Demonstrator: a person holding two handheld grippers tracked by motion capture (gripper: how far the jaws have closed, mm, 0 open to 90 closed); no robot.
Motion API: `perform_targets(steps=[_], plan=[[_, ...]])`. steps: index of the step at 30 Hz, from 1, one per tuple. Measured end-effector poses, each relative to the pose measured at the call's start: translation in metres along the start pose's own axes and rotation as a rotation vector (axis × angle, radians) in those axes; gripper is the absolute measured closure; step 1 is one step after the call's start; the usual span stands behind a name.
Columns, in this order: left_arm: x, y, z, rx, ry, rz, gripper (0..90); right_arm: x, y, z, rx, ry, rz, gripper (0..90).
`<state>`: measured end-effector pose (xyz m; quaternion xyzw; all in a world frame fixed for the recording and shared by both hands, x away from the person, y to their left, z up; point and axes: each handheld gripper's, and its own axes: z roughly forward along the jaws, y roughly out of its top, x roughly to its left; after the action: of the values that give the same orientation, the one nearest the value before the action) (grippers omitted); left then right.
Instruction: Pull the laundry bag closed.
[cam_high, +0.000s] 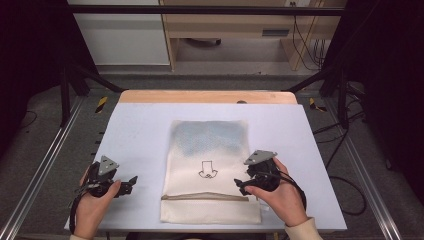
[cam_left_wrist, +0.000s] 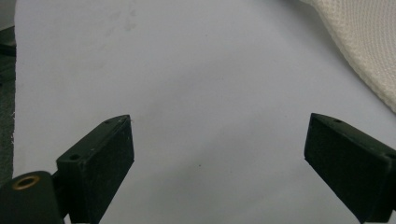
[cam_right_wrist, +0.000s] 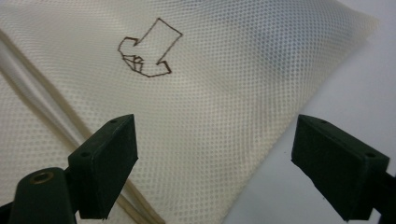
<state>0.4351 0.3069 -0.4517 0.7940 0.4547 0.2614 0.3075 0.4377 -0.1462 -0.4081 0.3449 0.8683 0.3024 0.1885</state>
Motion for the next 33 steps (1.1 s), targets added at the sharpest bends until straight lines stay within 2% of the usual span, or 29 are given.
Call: perform_targets(steps=[1,2,3,4,5,6,7,8,10,11,16,18,20,22,25,27,29,30,32,33], plan=[[0.000,0.000,0.000,0.000,0.000,0.000,8.6,0.000,0.000,0.000,0.000,0.000,0.000,14.7],[0.001,-0.001,0.001,0.004,0.005,-0.005,8.7,0.007,0.011,-0.002,0.020,0.014,-0.064,14.1],[0.002,-0.001,0.001,0.007,0.008,-0.008,8.7,0.007,0.011,-0.002,0.020,0.014,-0.064,14.1],[0.003,-0.002,0.003,0.014,0.014,-0.015,8.7,0.012,0.019,-0.002,0.030,0.033,-0.103,14.9],[0.003,-0.002,0.003,0.014,0.014,-0.015,8.7,0.012,0.019,-0.002,0.030,0.033,-0.103,14.9],[0.003,-0.004,0.004,0.021,0.028,-0.023,8.7,0.017,0.026,-0.001,0.045,0.059,-0.138,15.3],[0.003,-0.004,0.004,0.021,0.028,-0.023,8.7,0.017,0.026,-0.001,0.045,0.059,-0.138,15.3],[0.004,-0.006,0.004,0.022,0.026,-0.031,8.7,0.025,0.034,0.001,0.054,0.076,-0.167,14.8],[0.004,-0.006,0.004,0.020,0.025,-0.035,8.7,0.027,0.037,0.001,0.053,0.087,-0.177,15.4],[0.004,-0.006,0.003,0.014,0.025,-0.043,8.7,0.033,0.044,0.003,0.057,0.102,-0.199,15.8],[0.005,-0.006,0.000,0.014,0.015,-0.055,8.0,0.044,0.061,0.005,0.045,0.115,-0.220,18.8],[0.005,-0.005,-0.002,0.013,0.007,-0.065,7.9,0.050,0.072,0.007,0.039,0.124,-0.238,23.6],[0.004,-0.003,-0.002,0.013,0.000,-0.062,7.3,0.060,0.086,0.012,0.062,0.152,-0.262,27.5],[0.001,-0.001,-0.002,0.010,-0.008,-0.048,7.2,0.063,0.089,0.013,0.062,0.157,-0.264,27.8],[-0.001,0.001,-0.001,0.011,-0.007,-0.032,6.8,0.074,0.100,0.021,0.066,0.179,-0.273,28.3],[-0.001,0.000,-0.001,0.021,-0.002,-0.035,6.7,0.083,0.107,0.029,0.084,0.200,-0.301,30.4],[0.000,-0.001,-0.001,0.020,0.000,-0.037,6.7,0.086,0.109,0.032,0.095,0.206,-0.305,31.4],[0.000,0.000,0.000,0.025,0.010,-0.036,6.7,0.094,0.114,0.039,0.107,0.222,-0.327,31.6],[0.000,0.000,0.000,0.032,0.011,-0.033,6.7,0.097,0.116,0.041,0.104,0.231,-0.333,31.5],[0.001,0.002,0.002,0.038,0.010,-0.018,6.7,0.102,0.117,0.044,0.095,0.235,-0.341,31.4]])
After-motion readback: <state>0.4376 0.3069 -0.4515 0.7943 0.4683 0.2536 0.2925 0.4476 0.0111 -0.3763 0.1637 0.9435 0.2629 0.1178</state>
